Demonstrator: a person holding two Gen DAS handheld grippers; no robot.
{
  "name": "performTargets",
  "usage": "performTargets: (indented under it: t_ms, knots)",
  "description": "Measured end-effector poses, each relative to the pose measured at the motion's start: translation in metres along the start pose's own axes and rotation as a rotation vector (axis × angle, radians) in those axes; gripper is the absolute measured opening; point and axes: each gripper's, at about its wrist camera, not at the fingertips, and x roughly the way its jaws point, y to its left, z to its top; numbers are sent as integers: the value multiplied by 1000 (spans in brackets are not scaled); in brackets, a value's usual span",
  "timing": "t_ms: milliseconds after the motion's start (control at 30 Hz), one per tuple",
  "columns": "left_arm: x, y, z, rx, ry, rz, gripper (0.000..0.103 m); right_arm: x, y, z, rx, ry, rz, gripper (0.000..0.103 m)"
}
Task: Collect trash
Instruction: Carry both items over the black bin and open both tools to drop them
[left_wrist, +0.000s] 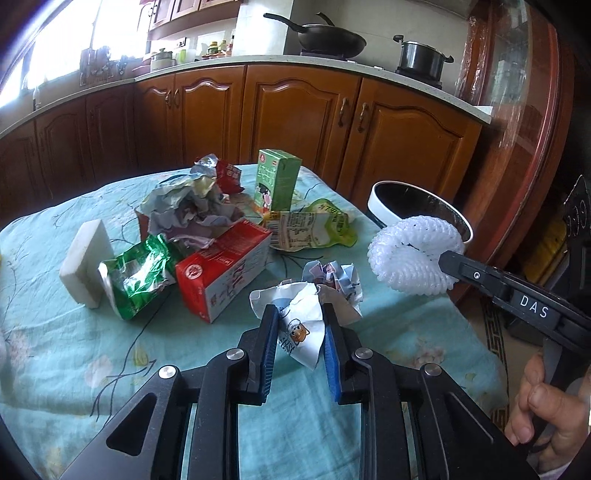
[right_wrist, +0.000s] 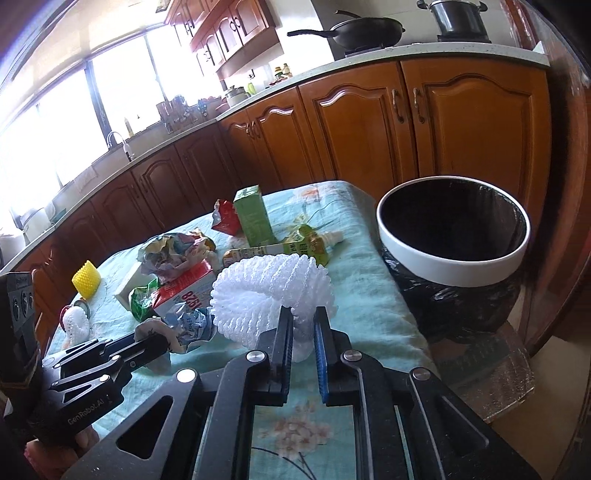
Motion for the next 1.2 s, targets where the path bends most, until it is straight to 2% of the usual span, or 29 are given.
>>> performTargets:
  t_ms: [433,767,1200]
  knots:
    - [52,-44,52,77,-2,-64,22,-9,-63,22,129,-37,-56,11]
    - [112,-84,94,132,29,-109,22,-1,-124,48,201,-47,-131,11]
    - [194,-124,143,156,100,-135,22,27,-156,68,177,19,-198,11]
